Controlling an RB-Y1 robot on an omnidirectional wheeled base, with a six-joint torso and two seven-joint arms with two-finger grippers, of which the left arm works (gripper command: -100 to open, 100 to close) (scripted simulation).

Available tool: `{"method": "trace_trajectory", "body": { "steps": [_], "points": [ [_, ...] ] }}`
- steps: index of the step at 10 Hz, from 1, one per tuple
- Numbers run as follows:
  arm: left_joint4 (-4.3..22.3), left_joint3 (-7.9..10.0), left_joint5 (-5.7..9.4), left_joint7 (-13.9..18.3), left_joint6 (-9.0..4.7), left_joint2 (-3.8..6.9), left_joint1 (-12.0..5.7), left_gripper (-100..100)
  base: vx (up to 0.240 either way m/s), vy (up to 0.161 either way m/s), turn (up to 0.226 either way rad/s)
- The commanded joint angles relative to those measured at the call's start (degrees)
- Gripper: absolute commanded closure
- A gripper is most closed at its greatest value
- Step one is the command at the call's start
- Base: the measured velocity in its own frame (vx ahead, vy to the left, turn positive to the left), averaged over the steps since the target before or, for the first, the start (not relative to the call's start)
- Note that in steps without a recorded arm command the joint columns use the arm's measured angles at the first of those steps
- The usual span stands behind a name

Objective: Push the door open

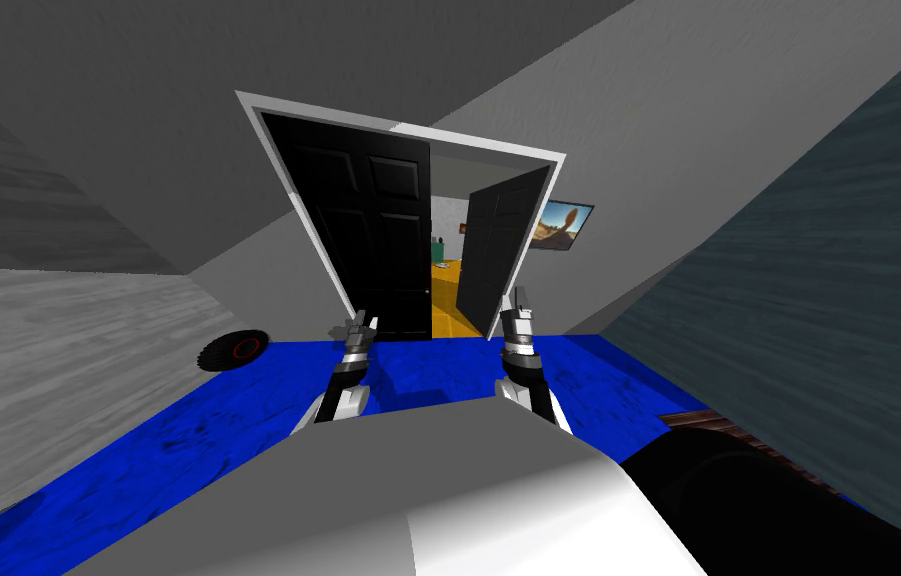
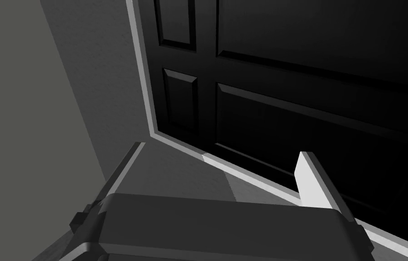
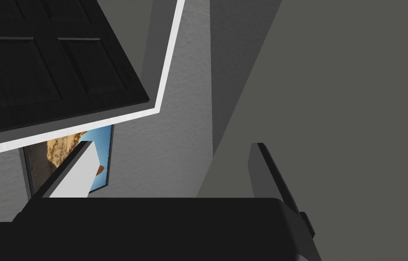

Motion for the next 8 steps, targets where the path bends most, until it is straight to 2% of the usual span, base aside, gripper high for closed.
{"method": "trace_trajectory", "body": {
  "steps": [1,8],
  "points": [
    [2.71,0.16,0.01,-0.05,-0.48,0.26,-1.04,-100,0.087,-0.035,0.003],
    [13.56,0.39,-0.23,-0.71,-1.93,0.58,-5.19,-100,0.103,-0.036,0.0]
  ]
}}
